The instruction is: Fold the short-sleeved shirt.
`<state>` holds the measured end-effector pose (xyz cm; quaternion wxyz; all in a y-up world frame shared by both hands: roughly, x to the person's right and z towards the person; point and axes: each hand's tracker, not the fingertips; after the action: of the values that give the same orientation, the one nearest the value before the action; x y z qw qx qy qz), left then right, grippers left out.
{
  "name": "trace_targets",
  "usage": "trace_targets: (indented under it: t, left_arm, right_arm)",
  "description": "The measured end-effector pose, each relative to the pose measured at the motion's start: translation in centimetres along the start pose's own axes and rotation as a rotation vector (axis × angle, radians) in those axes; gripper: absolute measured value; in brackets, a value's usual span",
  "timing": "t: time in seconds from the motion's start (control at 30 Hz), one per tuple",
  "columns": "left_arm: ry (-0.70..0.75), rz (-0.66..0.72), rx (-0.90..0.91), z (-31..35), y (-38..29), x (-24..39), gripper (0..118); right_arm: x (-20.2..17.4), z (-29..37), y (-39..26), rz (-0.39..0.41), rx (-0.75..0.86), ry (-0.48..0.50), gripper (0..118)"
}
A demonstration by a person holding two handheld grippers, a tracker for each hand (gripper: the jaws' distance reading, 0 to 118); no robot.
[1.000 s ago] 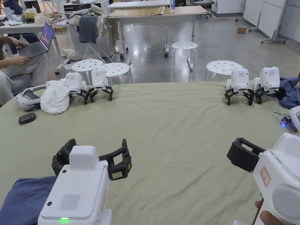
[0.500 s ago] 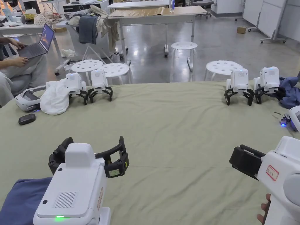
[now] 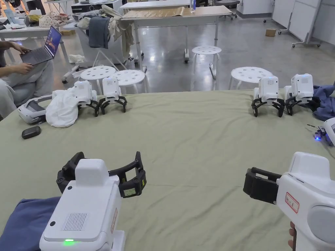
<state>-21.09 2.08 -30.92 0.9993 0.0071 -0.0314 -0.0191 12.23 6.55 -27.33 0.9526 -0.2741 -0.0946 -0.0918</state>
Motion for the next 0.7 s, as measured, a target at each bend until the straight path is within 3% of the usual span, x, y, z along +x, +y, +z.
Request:
trace_targets:
  t: [0.13,0.43,0.7]
  left_arm:
    - [0.0,0.012,0.0,0.0,0.1,-0.2,118]
    - [0.005,0.002,0.003,0.1,0.2,-0.3,118]
    - [0.008,-0.004,0.006,0.3,0.2,-0.3,118]
  right_arm:
    - [0.1,0.3,-0.3,-0.013,0.099,0.013,118]
    - [0.3,1.0,-1.9,0.061,0.422,0.028,118]
    - [0.4,0.9,-2.6,0.124,0.538,0.023,118]
